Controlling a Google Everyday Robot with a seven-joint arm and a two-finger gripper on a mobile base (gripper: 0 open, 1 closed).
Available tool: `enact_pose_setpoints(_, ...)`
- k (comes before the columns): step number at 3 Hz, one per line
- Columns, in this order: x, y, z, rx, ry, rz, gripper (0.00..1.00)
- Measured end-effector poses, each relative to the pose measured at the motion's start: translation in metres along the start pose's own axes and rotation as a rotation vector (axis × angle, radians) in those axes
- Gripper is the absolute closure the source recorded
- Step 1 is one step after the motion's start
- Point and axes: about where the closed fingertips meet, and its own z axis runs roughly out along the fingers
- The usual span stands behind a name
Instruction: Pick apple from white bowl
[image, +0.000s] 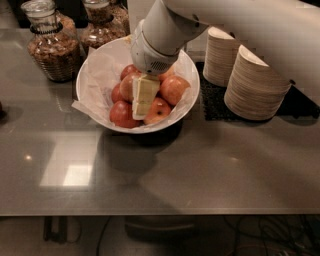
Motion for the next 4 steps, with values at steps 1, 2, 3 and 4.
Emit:
enact_pose_setpoints(1,0.0,-0.001,0.008,-0.006,-0.006,-0.008,0.0)
enact_pose_setpoints(2,0.004,0.001,0.014,-0.016,-0.005,-0.006,0.0)
enact_pose_setpoints(3,0.013,0.006,0.022,-0.031,0.001,0.006,0.0)
enact_pose_setpoints(4,0.013,0.006,0.022,-0.031,0.001,0.006,0.19)
